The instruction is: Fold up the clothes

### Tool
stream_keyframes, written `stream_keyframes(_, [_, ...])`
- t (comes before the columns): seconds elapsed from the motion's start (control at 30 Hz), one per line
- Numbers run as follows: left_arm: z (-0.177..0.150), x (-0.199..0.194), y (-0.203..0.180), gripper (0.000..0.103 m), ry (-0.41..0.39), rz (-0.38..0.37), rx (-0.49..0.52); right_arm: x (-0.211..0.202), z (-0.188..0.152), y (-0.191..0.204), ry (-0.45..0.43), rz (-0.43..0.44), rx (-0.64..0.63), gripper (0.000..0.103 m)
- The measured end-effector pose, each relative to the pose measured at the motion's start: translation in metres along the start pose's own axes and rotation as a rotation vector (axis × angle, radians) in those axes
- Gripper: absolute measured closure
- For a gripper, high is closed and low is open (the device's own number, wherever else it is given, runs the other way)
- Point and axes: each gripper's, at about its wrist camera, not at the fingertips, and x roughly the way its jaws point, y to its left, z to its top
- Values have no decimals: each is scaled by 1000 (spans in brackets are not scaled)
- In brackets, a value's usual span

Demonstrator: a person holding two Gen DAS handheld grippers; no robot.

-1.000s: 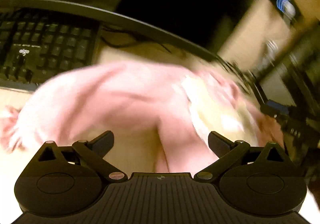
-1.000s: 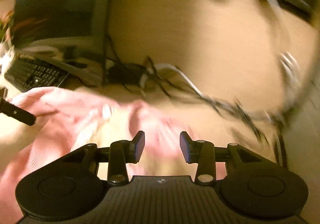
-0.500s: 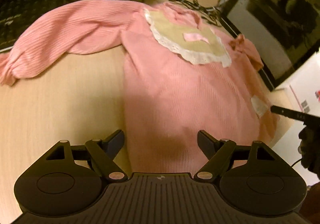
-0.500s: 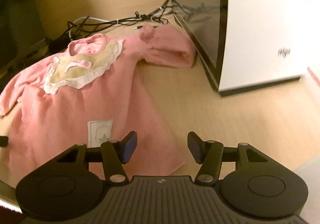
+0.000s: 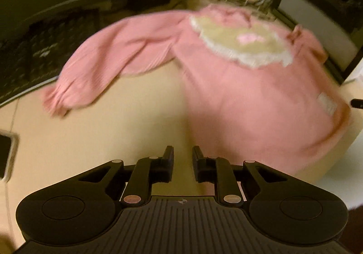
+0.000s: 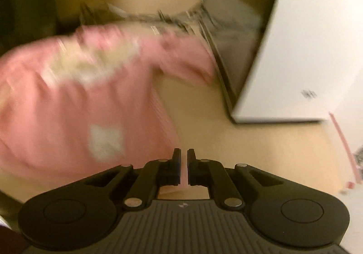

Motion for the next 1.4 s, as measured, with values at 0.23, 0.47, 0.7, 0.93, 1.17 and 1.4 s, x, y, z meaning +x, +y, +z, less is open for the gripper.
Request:
stream_keyframes(0.23, [16, -17, -10, 41, -93, -301, -113, -18, 15, 16, -135, 204, 36, 57])
stream_keyframes(0.47, [31, 42, -41, 38, -9, -362, -125, 11, 22, 72, -96, 370, -82, 51])
stream_keyframes(0.7, [-1, 28, -45, 41, 66, -387, -101, 18, 9, 93, -26, 448, -163, 50])
stream_keyframes(0.93, [-32, 9, -40, 40, 165, -472, -175, -1, 0, 94, 50, 458, -280, 50])
stream_keyframes(1.17, [-3, -7, -17, 13, 10, -376, -291, -5, 66, 73, -278, 49, -398, 41])
stream_keyframes(1.4, [24, -18, -7, 8, -124, -244, -385, 82, 133, 44, -188, -59, -384, 41])
